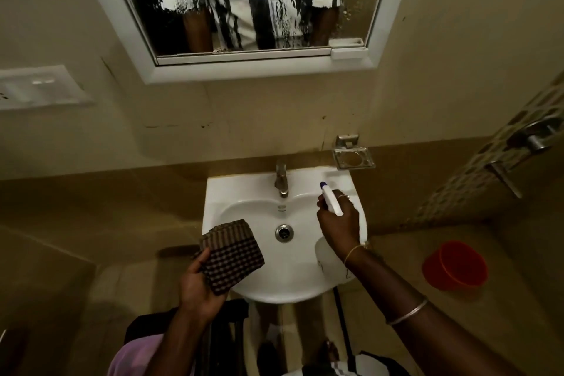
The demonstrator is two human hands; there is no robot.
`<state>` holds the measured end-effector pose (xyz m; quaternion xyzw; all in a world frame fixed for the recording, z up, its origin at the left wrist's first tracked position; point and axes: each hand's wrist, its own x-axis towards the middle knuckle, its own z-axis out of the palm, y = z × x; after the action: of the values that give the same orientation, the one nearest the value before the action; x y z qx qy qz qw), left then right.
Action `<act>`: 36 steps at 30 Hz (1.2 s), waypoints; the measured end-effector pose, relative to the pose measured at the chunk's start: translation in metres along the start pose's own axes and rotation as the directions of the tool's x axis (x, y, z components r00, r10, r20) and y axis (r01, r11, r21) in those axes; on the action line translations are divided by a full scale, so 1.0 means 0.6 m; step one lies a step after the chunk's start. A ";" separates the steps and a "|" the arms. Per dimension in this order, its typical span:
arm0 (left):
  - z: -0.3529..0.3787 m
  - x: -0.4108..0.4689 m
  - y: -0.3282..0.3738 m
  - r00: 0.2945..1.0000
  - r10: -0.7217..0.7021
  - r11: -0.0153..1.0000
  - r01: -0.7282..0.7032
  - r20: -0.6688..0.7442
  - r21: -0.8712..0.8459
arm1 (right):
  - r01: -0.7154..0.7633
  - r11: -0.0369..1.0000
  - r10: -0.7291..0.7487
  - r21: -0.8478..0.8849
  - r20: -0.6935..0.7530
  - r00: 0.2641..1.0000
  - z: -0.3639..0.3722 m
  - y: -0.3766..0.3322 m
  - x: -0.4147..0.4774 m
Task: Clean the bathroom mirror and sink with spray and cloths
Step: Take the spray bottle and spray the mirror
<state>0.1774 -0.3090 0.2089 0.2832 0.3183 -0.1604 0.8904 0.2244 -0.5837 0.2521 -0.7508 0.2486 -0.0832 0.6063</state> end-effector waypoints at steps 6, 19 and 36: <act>0.017 -0.003 -0.011 0.999 -0.031 0.999 0.032 -0.023 0.017 | 0.067 0.993 -0.052 0.099 -0.149 0.987 -0.035 -0.053 0.054; 0.096 0.006 -0.045 0.998 -0.040 0.999 0.038 0.047 0.026 | 0.288 0.931 -0.217 0.224 -0.297 0.930 -0.046 -0.131 0.193; 0.155 0.059 -0.076 1.000 0.004 0.999 -0.005 0.021 0.037 | 0.334 0.925 -0.255 0.180 -0.356 0.899 -0.047 -0.129 0.333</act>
<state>0.2269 -0.4052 0.2266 0.2987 0.3051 -0.1671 0.8887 0.4055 -0.6923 0.2974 -0.6779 0.2161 -0.3264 0.6222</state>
